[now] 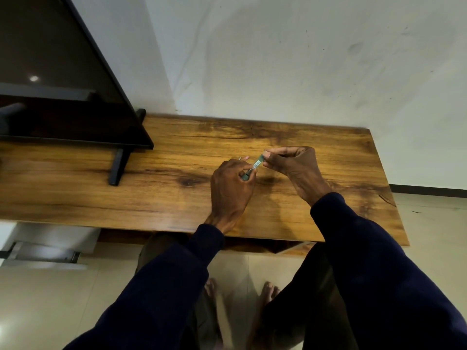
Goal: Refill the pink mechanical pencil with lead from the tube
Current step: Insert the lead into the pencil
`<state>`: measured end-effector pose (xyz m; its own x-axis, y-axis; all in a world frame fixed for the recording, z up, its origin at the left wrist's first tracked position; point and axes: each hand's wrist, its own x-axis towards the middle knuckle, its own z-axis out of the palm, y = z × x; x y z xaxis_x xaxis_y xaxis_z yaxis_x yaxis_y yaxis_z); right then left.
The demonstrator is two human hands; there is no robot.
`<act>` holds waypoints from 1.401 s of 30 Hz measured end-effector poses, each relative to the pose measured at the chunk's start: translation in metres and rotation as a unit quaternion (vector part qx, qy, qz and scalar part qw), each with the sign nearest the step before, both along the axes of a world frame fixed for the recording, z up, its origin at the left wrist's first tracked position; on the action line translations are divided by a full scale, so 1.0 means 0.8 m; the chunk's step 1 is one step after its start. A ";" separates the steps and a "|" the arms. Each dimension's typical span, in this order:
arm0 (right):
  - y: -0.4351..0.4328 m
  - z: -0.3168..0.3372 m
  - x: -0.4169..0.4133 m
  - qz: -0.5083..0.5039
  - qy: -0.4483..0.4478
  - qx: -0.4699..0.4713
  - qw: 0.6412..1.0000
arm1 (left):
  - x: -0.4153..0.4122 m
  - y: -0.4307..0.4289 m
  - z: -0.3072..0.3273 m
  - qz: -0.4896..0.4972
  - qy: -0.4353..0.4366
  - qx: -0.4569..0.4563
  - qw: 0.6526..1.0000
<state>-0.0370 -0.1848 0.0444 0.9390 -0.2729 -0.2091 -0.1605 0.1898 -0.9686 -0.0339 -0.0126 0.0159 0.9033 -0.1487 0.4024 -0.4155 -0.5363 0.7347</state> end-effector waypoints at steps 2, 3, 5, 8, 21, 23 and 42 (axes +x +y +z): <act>0.001 0.002 -0.001 0.009 -0.014 -0.021 1.000 | 0.002 0.000 0.000 0.001 -0.003 -0.001 1.000; 0.002 0.003 -0.001 0.015 -0.019 -0.040 0.999 | 0.002 0.000 -0.001 0.002 -0.002 -0.003 1.000; 0.003 0.005 0.000 0.026 -0.025 -0.087 0.996 | 0.003 0.001 -0.001 0.001 -0.001 -0.007 1.000; 0.003 0.005 0.000 0.033 -0.026 -0.147 0.988 | 0.001 0.000 0.001 -0.006 0.006 -0.016 1.000; -0.030 -0.038 0.016 0.016 0.084 -0.341 0.936 | 0.003 0.028 -0.011 0.051 0.142 -0.076 0.986; -0.030 -0.039 0.019 0.021 0.088 -0.378 0.921 | 0.006 0.034 -0.016 0.057 0.153 -0.055 0.985; 0.020 -0.040 0.052 0.073 -0.051 -0.492 0.866 | 0.026 0.030 -0.023 0.054 0.155 0.073 0.984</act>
<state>0.0046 -0.1687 0.0123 0.9783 -0.1493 0.1433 -0.0179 -0.7508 -0.6603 -0.0134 0.0110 -0.0026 0.9930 -0.0799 0.0866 -0.1178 -0.6740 0.7293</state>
